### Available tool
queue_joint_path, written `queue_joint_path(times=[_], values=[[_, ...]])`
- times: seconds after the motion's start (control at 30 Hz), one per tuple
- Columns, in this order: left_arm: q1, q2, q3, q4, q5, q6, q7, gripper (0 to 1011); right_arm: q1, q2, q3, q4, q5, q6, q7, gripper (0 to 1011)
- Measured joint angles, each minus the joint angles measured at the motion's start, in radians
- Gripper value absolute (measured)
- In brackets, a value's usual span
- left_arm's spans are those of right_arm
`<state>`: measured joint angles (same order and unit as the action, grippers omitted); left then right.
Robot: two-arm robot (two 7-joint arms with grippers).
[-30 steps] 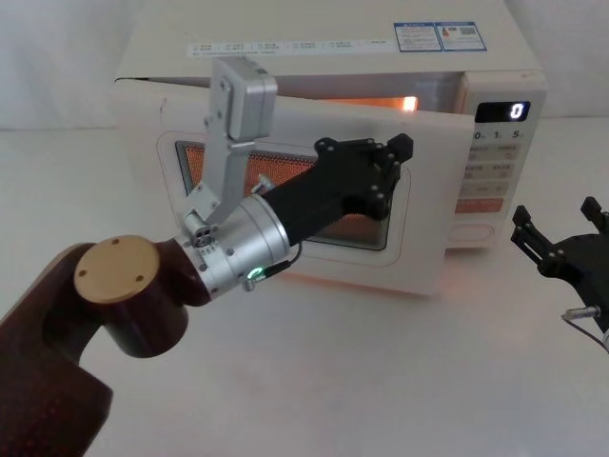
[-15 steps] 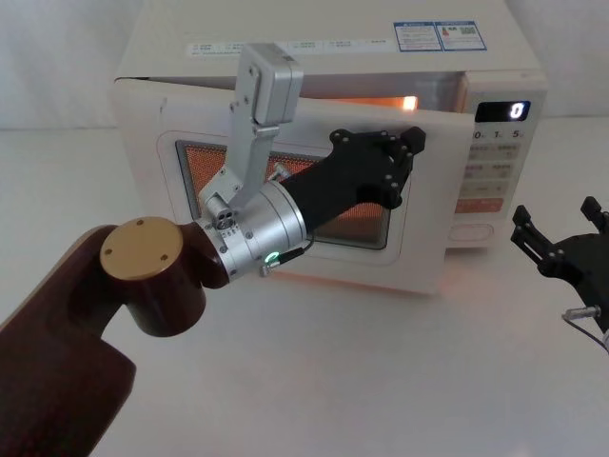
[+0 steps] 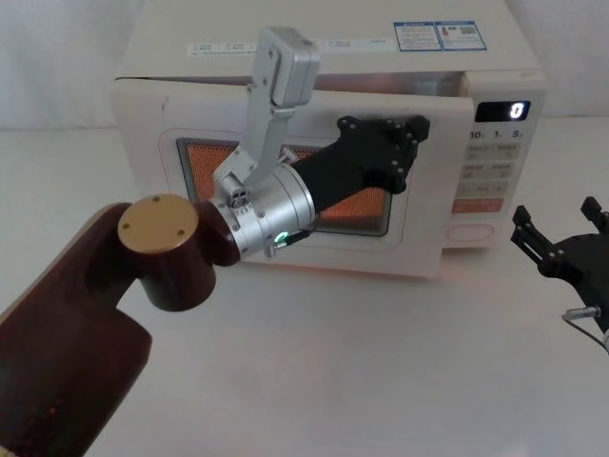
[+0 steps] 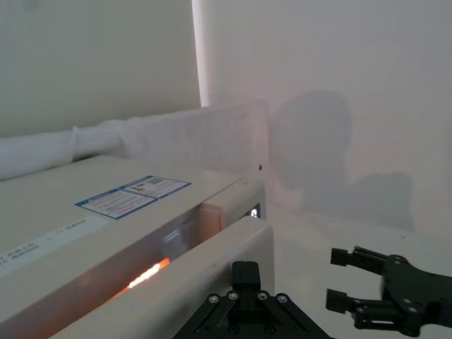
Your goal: Press the button to open the microwave door with one hand; close the microwave door with the other hand.
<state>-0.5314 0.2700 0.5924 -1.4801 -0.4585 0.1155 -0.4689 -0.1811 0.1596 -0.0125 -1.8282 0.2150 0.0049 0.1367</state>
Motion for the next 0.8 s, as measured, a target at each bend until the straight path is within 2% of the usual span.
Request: queue_joint_path(times=[0.23,0.8], values=[[-0.037,-0.033,0.0,0.052,0.015,0.0,0.011,0,0.0,0.0,0.0,0.0,0.0,0.0,0.0,1000],[-0.067,-0.067,-0.02,0.113,0.04,-0.007,0.026,0,0.0,0.0,0.0,0.0,0.0,0.0,0.0,1000]])
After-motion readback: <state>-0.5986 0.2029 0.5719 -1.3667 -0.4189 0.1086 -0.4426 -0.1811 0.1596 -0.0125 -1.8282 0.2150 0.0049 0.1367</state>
